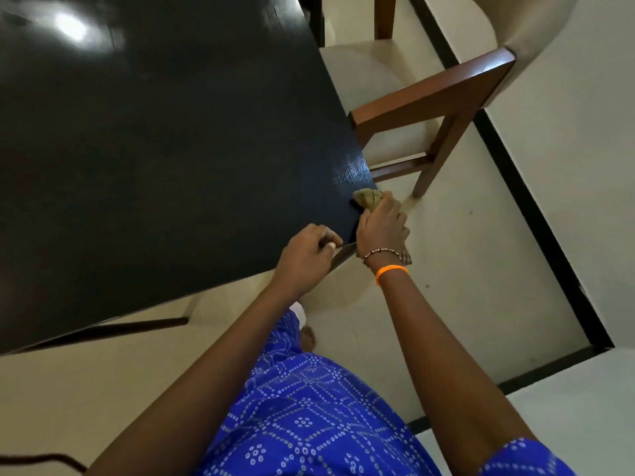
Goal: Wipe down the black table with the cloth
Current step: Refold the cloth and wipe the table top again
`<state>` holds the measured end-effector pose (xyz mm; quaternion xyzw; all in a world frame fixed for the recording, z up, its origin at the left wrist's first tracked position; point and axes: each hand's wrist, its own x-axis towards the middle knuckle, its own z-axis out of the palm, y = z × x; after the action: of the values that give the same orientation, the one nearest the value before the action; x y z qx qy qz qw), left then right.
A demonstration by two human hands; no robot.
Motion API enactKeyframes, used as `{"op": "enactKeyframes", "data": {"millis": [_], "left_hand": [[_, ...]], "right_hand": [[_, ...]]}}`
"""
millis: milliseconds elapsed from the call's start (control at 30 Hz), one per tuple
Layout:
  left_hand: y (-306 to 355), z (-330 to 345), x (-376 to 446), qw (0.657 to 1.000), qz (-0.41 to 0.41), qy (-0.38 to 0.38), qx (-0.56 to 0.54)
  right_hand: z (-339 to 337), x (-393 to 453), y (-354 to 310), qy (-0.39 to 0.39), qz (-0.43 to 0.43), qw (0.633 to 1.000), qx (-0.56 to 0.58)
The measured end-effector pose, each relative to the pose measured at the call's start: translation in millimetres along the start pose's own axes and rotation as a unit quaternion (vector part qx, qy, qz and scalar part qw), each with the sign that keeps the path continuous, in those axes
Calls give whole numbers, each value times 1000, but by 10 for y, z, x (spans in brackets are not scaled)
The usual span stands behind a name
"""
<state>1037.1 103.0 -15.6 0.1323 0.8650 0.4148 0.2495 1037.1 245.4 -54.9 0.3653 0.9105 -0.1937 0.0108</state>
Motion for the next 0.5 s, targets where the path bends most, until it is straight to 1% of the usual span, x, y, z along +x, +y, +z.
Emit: {"op": "enactKeyframes", "data": {"millis": [167, 267, 400, 500], "left_hand": [[123, 43, 346, 999, 10, 26, 25], [190, 8, 569, 998, 15, 38, 39], [250, -106, 836, 997, 27, 59, 29], [232, -197, 1018, 997, 21, 71, 22]], "right_hand": [[-9, 260, -89, -11, -30, 998, -53], [1, 520, -228, -21, -55, 996, -60], [11, 980, -577, -25, -70, 997, -34], [41, 1272, -806, -22, -79, 997, -14]]}}
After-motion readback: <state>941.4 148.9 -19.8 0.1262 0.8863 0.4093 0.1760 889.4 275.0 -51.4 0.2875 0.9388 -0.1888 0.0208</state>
